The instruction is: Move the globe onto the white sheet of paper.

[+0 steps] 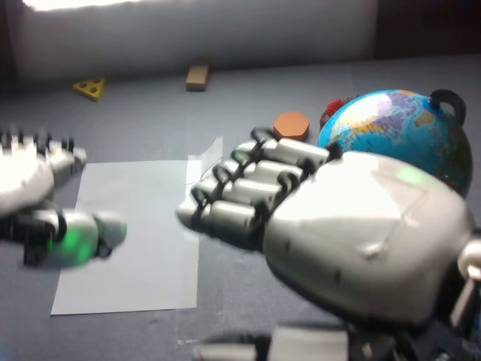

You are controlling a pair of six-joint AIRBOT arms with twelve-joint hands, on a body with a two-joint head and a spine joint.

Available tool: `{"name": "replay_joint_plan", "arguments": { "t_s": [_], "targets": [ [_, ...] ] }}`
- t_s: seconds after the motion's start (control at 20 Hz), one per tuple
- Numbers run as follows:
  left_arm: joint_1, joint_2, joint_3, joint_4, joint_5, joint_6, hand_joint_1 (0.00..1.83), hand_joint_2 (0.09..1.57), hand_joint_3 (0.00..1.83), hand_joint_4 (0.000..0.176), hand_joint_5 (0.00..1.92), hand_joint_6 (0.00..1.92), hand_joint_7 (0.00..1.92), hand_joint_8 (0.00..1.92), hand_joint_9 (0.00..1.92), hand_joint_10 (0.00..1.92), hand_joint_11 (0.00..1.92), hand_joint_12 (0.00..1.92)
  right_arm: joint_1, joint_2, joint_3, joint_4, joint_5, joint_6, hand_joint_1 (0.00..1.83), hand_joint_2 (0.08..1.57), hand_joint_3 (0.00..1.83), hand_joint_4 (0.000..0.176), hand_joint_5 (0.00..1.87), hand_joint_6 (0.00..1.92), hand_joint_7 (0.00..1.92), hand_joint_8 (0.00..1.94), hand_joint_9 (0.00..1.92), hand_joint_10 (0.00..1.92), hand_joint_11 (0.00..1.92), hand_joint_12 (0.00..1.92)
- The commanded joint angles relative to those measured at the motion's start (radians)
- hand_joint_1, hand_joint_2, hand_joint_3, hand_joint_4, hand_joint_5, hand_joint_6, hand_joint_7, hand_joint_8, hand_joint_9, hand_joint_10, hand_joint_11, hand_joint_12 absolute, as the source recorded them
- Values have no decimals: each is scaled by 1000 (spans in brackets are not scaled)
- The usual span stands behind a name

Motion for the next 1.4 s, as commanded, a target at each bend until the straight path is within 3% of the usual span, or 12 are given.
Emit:
{"name": "replay_joint_plan", "arguments": {
  "t_s": [0.0,0.1,0.35,0.6,0.75,0.9,0.95,1.1,1.35],
  "targets": [
    [5,1,-2,118,-5,-42,9,1205,10,0,55,12,5,2,0,0,0,0,-1,10,-9,-57,43,5,104,1122,6,0,252,2,202,0,163,35,0,297],
    [120,-8,-15,248,-13,-185,6,1202,8,0,70,16,29,11,0,0,0,0,-31,58,-13,-107,160,5,103,1121,4,0,251,1,202,0,164,29,0,275],
    [295,-108,-9,434,-115,-463,51,1188,0,0,47,3,13,2,0,0,0,0,-85,136,29,-110,458,6,100,1119,1,0,237,1,217,3,170,23,0,243],
    [335,-206,-10,473,-205,-509,13,1199,3,0,16,6,0,0,0,0,0,0,-136,168,112,-89,758,-43,85,1118,1,0,268,13,213,1,168,19,0,247],
    [354,-228,-23,476,-230,-527,56,1179,0,0,25,3,6,1,0,0,0,0,-174,176,190,140,967,-296,59,1126,3,0,261,5,206,0,155,8,0,195],
    [382,-230,-21,519,-249,-590,21,1188,0,0,15,0,0,0,0,0,0,0,-207,188,280,237,1076,-394,57,1126,3,0,259,4,203,0,152,6,0,186],
    [379,-231,-17,546,-255,-596,22,1191,1,0,19,3,4,1,0,0,0,0,-255,197,350,339,1188,-509,34,1126,2,0,300,17,229,7,164,10,0,270],
    [385,-231,-17,561,-257,-608,22,1191,1,0,23,5,0,0,0,0,0,0,-310,203,407,434,1242,-635,30,1125,1,0,310,10,242,3,180,10,0,432],
    [434,-230,-39,615,-311,-697,74,1172,0,0,130,12,60,1,0,0,0,0,-422,203,538,655,1376,-852,27,1123,0,0,303,4,228,2,176,5,0,381]
  ]
}}
